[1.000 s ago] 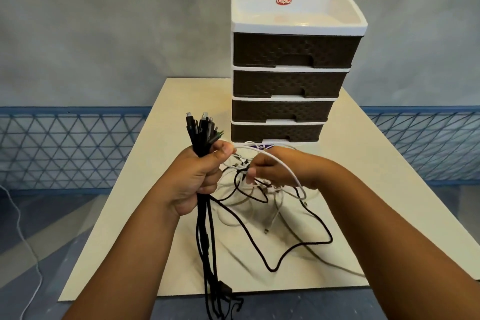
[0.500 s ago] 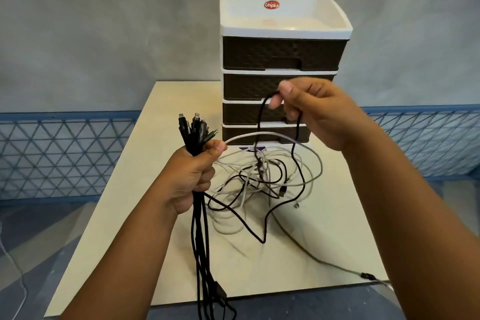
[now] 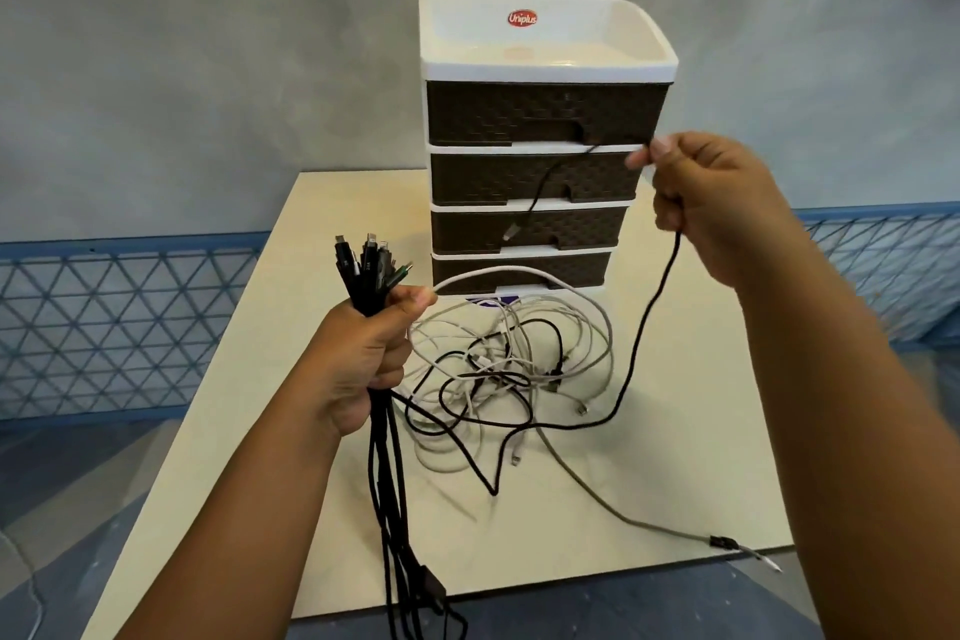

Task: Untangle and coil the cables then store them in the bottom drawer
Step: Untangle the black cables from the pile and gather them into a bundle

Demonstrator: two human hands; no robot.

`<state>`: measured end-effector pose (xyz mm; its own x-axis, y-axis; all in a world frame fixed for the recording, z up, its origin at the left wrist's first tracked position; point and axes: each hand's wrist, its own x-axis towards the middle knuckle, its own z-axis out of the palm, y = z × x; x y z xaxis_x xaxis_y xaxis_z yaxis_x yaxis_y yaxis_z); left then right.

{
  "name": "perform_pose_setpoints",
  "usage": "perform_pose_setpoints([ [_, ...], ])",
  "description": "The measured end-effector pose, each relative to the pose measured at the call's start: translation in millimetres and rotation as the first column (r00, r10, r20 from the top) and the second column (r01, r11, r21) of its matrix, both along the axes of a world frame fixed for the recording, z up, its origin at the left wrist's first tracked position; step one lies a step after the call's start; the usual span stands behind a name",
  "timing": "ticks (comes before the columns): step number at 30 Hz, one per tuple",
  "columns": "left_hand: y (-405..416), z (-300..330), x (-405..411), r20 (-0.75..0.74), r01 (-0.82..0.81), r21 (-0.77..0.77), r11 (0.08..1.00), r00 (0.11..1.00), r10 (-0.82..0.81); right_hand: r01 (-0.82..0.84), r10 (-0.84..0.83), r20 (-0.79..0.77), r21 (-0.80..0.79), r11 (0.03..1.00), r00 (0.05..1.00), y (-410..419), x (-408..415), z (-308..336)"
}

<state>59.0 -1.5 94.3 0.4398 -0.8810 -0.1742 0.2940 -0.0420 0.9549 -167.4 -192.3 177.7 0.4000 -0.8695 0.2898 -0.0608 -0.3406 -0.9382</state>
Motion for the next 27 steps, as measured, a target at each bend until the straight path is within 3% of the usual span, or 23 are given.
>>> perform_pose_setpoints([
  [3,2.8,2.3,-1.7,0.005,-0.011,0.000,1.000,1.000,0.011,0.153,-0.123,-0.185,0.157,0.976,0.975,-11.9,-6.9,-39.0],
  [7,8.3,7.7,-5.0,-0.016,0.003,0.004,1.000,1.000,-0.003,0.292,-0.197,-0.315,0.291,0.911,0.928,-20.2,-17.8,-85.5],
  [11,16.8,15.7,-13.5,-0.044,0.017,0.001,1.000,0.999,-0.017,0.410,-0.255,-0.436,0.309,0.858,0.863,-22.7,-40.1,-115.6],
  [15,28.8,23.7,-23.1,-0.050,0.025,0.016,1.000,0.998,-0.024,0.446,-0.206,-0.633,0.246,0.861,0.747,-19.3,-74.1,-143.7],
  [20,47.2,30.4,-37.8,-0.030,-0.002,0.032,0.999,1.000,0.003,0.417,-0.226,-0.641,0.162,0.894,0.733,-3.9,-106.8,-151.1],
  [27,77.8,43.7,-63.9,0.015,-0.010,0.012,1.000,1.000,0.010,0.171,-0.080,-0.489,0.144,0.975,0.868,35.3,-131.3,-108.1],
])
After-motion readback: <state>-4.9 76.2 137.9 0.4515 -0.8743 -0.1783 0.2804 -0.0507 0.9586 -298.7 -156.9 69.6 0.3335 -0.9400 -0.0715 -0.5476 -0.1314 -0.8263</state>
